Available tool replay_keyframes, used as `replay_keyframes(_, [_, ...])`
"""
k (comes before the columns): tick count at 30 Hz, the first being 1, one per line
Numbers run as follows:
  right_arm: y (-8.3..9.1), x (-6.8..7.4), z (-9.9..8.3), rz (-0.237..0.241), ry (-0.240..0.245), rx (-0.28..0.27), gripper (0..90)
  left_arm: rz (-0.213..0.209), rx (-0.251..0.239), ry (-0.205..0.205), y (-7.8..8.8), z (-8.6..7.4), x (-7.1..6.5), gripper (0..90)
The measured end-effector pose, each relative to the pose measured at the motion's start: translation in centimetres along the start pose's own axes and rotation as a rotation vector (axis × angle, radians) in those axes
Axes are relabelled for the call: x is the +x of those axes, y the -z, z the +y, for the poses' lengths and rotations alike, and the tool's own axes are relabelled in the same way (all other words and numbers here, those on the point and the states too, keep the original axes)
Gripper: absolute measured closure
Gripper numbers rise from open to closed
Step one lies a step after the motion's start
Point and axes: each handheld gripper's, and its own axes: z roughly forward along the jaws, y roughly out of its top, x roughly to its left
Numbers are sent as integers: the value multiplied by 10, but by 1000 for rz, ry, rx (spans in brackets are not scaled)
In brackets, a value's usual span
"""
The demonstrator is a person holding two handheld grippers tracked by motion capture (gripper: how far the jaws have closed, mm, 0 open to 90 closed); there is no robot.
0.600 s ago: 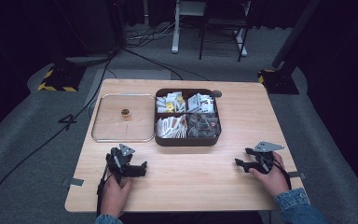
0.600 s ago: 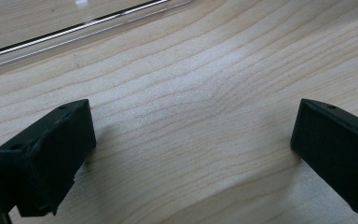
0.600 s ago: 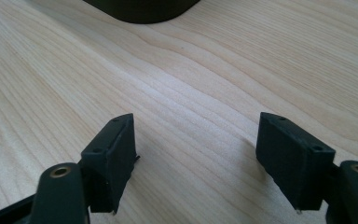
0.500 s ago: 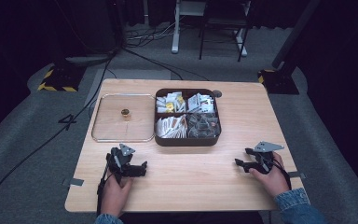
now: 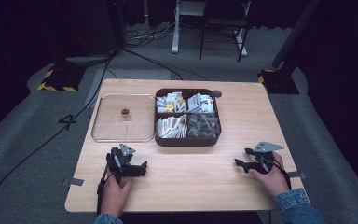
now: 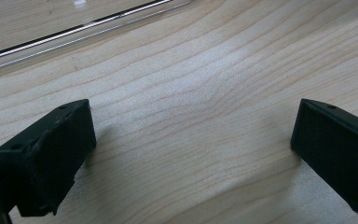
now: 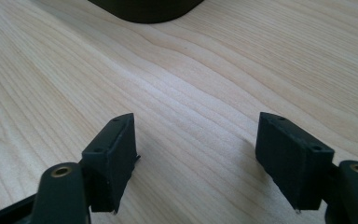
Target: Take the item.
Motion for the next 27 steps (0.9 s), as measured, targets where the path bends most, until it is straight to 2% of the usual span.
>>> replay_keyframes(5, [0, 0, 0, 1, 1, -1, 297, -2, -1, 1, 0, 0, 0, 3])
replay_keyframes(11, [1, 1, 0, 19, 16, -8, 397, -4, -1, -3, 0, 0, 0, 2])
replay_keyframes(14, [1, 2, 1, 35, -16, -14, 413, -5, -1, -4, 0, 0, 0, 3])
replay_keyframes(15, [2, 2, 3, 44, -30, -18, 427, -4, -2, -4, 0, 0, 0, 2])
replay_keyframes(19, [8, 4, 12, 56, -34, -14, 457, -5, -2, -4, 0, 0, 0, 3])
replay_keyframes(27, [17, 1, 34, 105, -69, -5, 475, -6, -2, -8, 0, 0, 1, 3])
